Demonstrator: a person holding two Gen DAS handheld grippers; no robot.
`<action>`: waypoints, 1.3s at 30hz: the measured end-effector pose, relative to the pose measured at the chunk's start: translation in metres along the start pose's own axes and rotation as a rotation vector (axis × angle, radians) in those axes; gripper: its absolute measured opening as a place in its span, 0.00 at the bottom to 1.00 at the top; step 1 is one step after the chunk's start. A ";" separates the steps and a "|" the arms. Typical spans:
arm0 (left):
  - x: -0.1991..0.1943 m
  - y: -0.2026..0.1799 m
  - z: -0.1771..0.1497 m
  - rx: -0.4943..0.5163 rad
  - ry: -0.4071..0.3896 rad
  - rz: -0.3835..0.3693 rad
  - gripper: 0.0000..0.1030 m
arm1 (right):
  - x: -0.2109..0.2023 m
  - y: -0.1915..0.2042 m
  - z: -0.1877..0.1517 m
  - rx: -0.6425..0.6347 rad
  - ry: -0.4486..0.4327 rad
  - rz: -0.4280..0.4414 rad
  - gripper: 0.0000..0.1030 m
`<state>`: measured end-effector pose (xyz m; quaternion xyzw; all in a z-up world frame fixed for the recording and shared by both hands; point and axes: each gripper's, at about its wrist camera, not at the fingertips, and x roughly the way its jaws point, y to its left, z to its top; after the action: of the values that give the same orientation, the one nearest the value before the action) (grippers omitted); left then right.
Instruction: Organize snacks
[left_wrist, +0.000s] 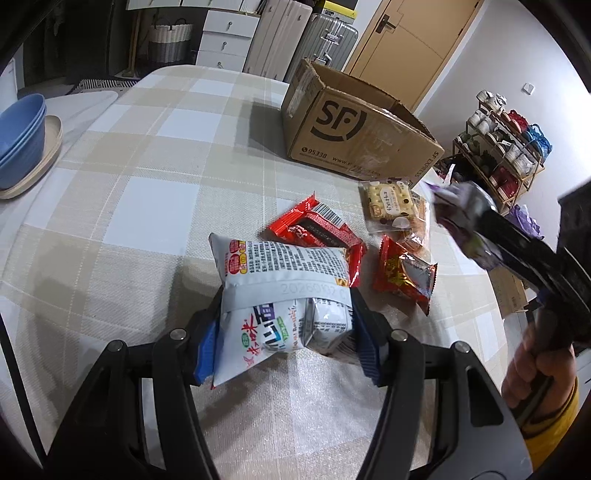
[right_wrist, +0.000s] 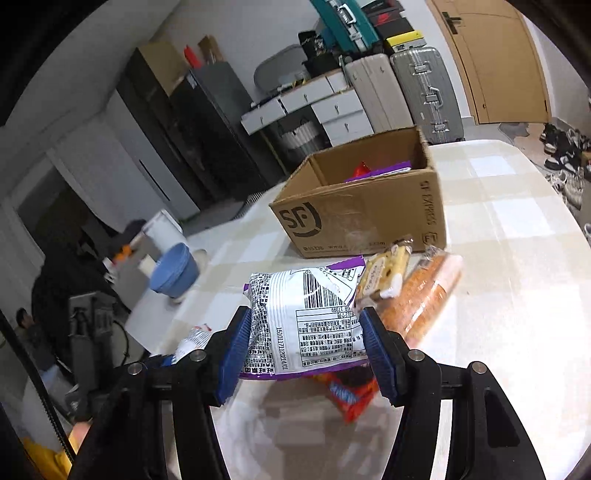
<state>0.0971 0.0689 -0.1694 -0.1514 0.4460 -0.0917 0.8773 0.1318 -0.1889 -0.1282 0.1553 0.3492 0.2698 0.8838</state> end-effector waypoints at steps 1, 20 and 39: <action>-0.002 -0.001 0.000 0.003 -0.002 0.001 0.56 | -0.007 -0.001 -0.004 0.010 -0.008 0.011 0.59; -0.046 -0.057 -0.023 0.120 -0.075 -0.011 0.56 | -0.072 -0.001 -0.067 -0.013 -0.101 0.041 0.59; -0.055 -0.061 -0.029 0.139 -0.078 -0.022 0.56 | -0.070 0.004 -0.062 -0.025 -0.108 0.055 0.59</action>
<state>0.0395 0.0230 -0.1230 -0.0988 0.4026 -0.1262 0.9013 0.0439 -0.2207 -0.1331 0.1680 0.2933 0.2896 0.8955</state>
